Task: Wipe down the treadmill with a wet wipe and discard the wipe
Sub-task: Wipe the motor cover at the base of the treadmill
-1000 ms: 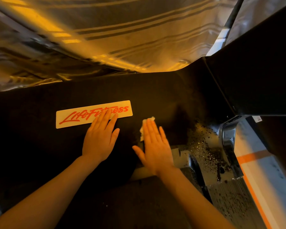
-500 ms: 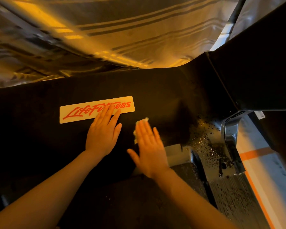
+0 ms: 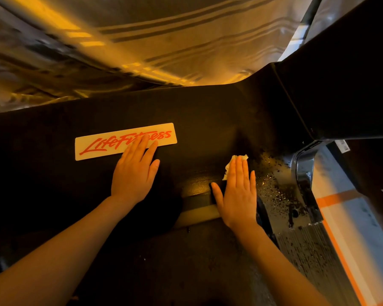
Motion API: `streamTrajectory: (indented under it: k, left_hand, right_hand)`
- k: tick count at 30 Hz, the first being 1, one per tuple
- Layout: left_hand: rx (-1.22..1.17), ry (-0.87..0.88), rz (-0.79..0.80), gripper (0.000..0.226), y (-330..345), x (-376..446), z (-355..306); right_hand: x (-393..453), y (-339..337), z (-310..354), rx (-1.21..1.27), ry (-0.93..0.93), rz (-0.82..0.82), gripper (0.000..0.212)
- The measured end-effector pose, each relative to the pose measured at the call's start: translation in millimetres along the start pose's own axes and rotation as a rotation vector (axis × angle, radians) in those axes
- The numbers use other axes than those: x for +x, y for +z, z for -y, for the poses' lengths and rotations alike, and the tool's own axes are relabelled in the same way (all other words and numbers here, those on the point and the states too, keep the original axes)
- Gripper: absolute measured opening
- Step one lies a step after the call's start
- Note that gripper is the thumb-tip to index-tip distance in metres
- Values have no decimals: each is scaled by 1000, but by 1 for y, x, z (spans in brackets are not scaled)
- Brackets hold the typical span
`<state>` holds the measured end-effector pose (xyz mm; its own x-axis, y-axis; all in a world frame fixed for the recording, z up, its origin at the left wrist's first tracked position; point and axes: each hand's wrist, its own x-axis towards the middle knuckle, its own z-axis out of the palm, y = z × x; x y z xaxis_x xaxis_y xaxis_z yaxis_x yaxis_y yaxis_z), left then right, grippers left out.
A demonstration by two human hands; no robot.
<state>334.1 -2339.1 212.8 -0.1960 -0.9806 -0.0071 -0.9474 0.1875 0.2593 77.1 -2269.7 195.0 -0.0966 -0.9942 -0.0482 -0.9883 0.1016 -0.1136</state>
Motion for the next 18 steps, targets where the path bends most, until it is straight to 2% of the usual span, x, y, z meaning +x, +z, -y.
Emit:
streamTrajectory:
  k: [2, 7, 10, 14, 16, 18]
  left_hand:
    - [4, -2, -3, 53, -1, 0, -1]
    - [28, -22, 22, 56, -2, 0, -3]
    - [36, -24, 26, 57, -4, -1, -4]
    - [55, -36, 59, 59, -7, 0, -6]
    - [54, -36, 64, 57, -8, -1, -6]
    - [49, -33, 51, 57, -8, -1, -6]
  right_hand:
    - [-4, 1, 13, 18, -19, 8, 85]
    - [-28, 7, 67, 82, -325, 96, 81]
    - [-34, 6, 85, 128, -413, 122, 73]
    - [-23, -5, 64, 373, -467, 150, 59]
    - [-16, -8, 47, 358, -539, 70, 54]
    - [-11, -6, 33, 317, -637, 28, 64]
